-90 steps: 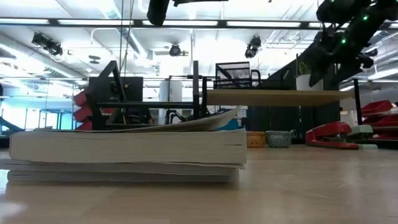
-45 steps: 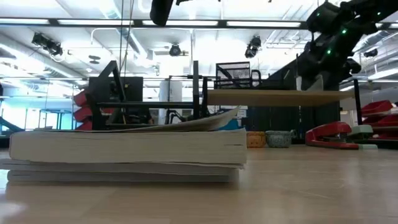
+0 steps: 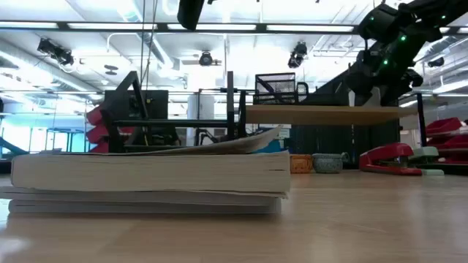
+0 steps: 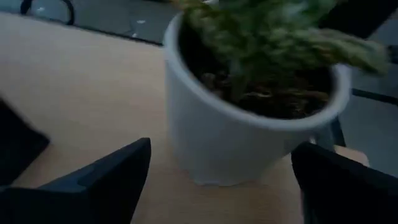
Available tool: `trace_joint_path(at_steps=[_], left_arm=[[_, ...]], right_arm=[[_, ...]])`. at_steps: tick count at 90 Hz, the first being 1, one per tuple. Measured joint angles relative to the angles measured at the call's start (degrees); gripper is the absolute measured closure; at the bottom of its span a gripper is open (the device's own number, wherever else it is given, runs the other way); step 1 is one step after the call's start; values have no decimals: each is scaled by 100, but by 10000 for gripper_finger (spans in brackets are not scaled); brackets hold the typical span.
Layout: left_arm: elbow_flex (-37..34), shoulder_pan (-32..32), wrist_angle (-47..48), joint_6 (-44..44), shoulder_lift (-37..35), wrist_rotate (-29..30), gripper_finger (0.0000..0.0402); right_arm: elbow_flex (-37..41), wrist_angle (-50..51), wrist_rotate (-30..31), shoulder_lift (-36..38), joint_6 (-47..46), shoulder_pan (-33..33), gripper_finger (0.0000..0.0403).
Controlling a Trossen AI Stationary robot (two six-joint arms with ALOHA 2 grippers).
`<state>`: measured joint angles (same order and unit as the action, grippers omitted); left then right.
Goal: Stock shelves
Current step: Remove the white vase plant from the shelf
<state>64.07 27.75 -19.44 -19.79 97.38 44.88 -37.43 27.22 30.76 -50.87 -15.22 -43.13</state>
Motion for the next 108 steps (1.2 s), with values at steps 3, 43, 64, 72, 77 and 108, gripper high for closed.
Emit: trace_joint_path(at_steps=[3,43,64,72,77,108], left_arm=[[0,0,-1,0,0,0,402],[-1,0,-4,0,2,2,401],[0,0,-50,0,1,3,402],[0,0,-46,-8,0,3,402],[0,-1,-48,-15,0,6,401],[0,-2,-42,-17,0,5,402]], right_arm=[[0,-37,-35,-14,17,2,60],[2,-849,-367,-171,753,-338,66],[-3,-1163,-1009,-800,881,-738,73],[-9,-1280,-1022,-909,907,-748,92],[-7,-1331,-1074,-913,932,-750,110],[2,-1322,-1103,-467,957,-761,324]])
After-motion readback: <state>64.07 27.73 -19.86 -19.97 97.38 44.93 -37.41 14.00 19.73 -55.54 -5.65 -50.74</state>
